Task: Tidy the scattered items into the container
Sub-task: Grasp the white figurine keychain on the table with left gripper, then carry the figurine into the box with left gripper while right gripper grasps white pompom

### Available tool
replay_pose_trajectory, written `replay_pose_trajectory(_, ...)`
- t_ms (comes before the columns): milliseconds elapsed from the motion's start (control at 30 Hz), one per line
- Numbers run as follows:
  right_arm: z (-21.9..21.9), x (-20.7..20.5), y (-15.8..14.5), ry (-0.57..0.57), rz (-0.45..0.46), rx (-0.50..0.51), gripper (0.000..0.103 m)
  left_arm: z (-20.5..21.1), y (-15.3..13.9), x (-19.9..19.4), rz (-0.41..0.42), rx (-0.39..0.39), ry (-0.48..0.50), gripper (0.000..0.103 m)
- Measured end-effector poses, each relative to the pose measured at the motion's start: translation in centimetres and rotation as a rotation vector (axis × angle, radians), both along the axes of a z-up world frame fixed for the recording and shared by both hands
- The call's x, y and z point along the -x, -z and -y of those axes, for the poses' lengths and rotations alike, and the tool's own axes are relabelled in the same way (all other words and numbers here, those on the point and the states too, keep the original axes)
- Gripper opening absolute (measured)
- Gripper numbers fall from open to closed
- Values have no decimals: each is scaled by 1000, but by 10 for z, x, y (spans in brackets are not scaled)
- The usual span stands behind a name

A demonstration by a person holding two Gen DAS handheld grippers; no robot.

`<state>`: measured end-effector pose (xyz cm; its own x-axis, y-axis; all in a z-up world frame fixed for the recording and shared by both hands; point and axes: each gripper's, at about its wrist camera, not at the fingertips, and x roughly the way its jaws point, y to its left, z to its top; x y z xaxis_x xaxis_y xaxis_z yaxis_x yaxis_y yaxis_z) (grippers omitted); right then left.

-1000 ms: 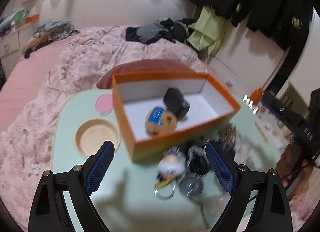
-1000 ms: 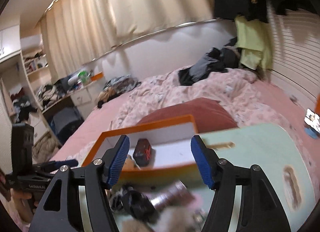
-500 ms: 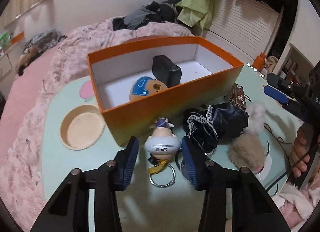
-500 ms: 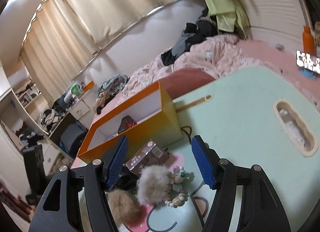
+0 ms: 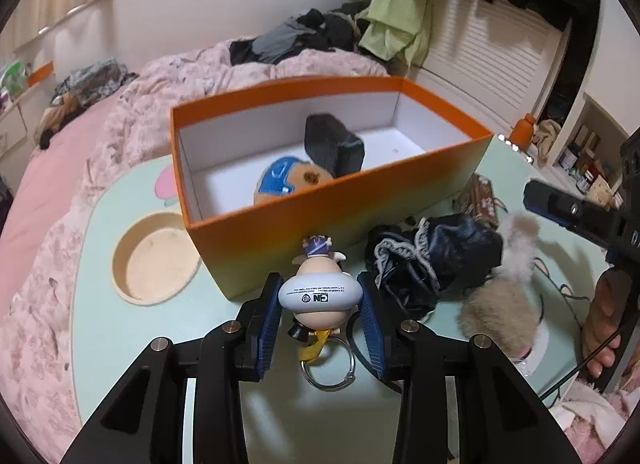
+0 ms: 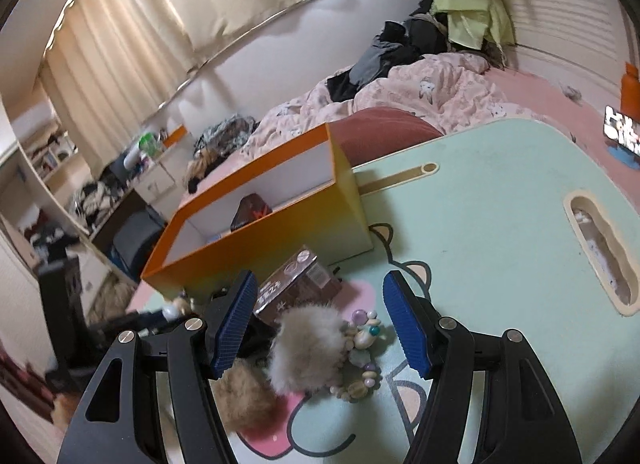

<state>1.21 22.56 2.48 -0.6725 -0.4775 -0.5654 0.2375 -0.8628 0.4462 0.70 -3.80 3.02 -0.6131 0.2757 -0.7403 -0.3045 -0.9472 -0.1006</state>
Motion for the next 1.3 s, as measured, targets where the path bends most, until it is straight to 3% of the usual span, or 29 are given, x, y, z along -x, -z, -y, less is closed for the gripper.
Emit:
replay_pose_trajectory(267,19,-6,4,-70,3,-104,64,11,-32,-10,-92,-71,-32,36)
replay_pose_trajectory(333,21,-5,6,-85,13,-116,56,15,-40,-12,-124,-107,-58,36)
replay_pose_trajectory(467,27,-1,12,-106,45,-140,51,13,-53,-5,-170,-159,-76,36)
replay_pose_trajectory(633,27,0,15,-132,50,-133,26,6,-58,23,-157,-194,-107,36)
replay_pose_trajectory(900,21,-4,10,-144,8,-74,24,13,-35,70,-72,-267,-196,36)
replay_pose_trajectory(1000,14,-6,8,-146,-14,-17,24,11,-29,69,-83,-230,-198,36)
replay_pose_trajectory(1300,5,-5,-2,-143,-53,71,24,15,-34,74,-101,-275,-214,36)
